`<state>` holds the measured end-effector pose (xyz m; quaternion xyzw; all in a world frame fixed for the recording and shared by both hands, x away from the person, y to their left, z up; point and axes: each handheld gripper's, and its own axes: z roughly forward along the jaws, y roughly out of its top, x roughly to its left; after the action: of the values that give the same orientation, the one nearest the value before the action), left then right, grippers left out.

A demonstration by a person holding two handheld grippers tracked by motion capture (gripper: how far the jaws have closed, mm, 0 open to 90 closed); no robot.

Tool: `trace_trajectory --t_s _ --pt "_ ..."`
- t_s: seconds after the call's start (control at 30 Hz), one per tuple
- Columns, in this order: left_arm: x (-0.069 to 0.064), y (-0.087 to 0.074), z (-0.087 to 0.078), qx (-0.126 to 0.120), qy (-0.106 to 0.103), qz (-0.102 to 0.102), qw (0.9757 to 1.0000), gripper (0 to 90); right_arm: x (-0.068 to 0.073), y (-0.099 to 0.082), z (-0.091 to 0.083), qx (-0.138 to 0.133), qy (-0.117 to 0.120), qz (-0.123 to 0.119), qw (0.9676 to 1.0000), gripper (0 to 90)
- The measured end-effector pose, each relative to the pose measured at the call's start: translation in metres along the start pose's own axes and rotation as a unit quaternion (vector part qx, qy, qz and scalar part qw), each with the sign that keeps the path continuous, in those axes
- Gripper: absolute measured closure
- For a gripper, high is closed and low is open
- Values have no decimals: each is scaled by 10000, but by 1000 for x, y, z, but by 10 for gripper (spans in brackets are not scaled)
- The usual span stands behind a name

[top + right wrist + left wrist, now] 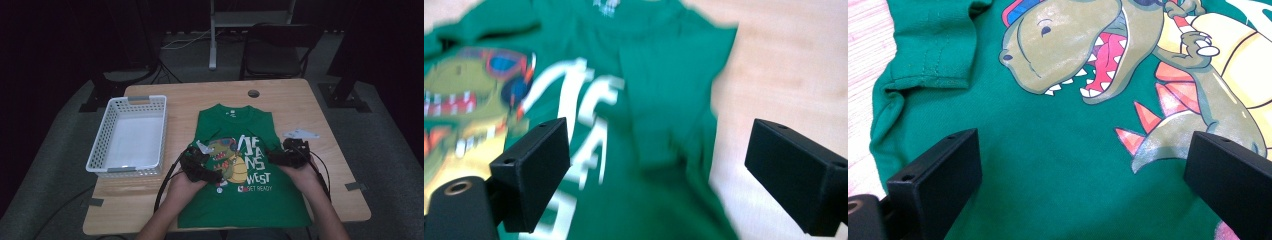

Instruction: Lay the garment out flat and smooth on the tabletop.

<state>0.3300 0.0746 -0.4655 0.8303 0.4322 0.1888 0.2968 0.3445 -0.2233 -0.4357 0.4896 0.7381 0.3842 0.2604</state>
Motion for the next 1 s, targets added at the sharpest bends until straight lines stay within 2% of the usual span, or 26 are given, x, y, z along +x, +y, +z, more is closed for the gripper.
trace_trajectory --t_s 0.1,0.23,0.43,0.5,0.6,0.63,0.67,0.73,0.8,0.87,1.0 --pt "0 0 0 -2 -4 7 10000 29 -1 15 12 14 -50 -65 10000 104" --pt "0 0 0 -19 -12 4 10000 29 1 30 32 78 -40 -277 9996 111" --pt "0 0 0 -29 -15 -1 10000 29 7 45 61 246 9 -646 9976 243" --pt "1 0 0 -16 -16 8 10000 29 9 50 71 402 -31 -851 9956 304" --pt "1 0 0 -18 -10 5 10000 30 11 56 84 705 -40 -994 9925 392" --pt "1 0 0 -17 -13 9 10000 30 12 56 86 672 -46 -1073 9919 424" --pt "1 0 0 -23 -16 5 10000 30 12 56 88 698 -24 -1085 9916 446" --pt "1 0 0 -23 -14 7 10000 29 13 57 93 916 -44 -1131 9893 461" --pt "1 -1 0 -34 -12 5 10000 29 14 56 96 954 18 -1254 9875 496" --pt "1 -1 0 -38 -10 1 10000 29 16 56 97 1014 -59 -1373 9853 528" --pt "1 -1 0 -34 -10 0 10000 29 15 55 100 1139 -26 -1384 9838 675"
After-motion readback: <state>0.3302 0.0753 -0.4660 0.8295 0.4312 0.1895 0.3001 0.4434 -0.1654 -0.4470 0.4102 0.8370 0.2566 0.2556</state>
